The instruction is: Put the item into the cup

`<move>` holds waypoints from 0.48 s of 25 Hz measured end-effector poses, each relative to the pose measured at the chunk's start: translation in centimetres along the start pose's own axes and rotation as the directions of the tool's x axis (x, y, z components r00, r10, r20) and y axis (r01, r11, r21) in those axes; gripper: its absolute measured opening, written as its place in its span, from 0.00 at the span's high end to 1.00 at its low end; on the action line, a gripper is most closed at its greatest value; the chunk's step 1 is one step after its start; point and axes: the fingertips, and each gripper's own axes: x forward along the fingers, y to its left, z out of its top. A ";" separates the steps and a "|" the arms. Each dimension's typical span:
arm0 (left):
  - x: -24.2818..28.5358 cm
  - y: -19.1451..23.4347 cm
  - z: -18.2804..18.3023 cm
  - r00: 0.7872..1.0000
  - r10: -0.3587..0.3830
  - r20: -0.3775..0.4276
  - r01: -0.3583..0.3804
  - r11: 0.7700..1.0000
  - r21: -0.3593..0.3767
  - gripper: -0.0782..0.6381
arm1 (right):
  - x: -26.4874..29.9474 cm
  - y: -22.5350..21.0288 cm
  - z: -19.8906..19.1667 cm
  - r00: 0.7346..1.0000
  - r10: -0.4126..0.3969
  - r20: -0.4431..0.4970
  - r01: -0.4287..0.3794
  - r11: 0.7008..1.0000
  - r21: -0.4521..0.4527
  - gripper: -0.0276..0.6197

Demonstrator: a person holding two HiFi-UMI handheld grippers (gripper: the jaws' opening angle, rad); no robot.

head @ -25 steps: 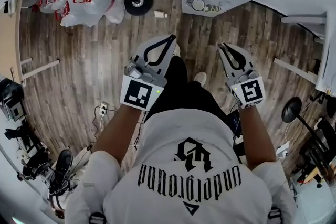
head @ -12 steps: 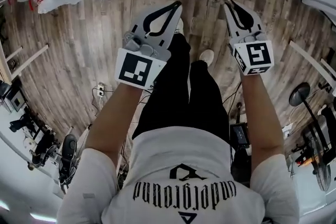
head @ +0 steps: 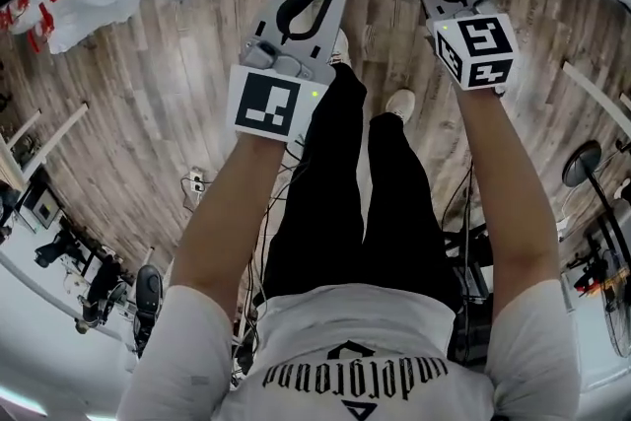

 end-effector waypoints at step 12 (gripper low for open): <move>4.5 1.2 -3.8 0.998 -0.055 -0.026 0.054 0.998 -0.015 0.88 | 5.1 -2.6 -2.9 0.995 -0.046 -0.083 0.047 0.999 0.010 0.87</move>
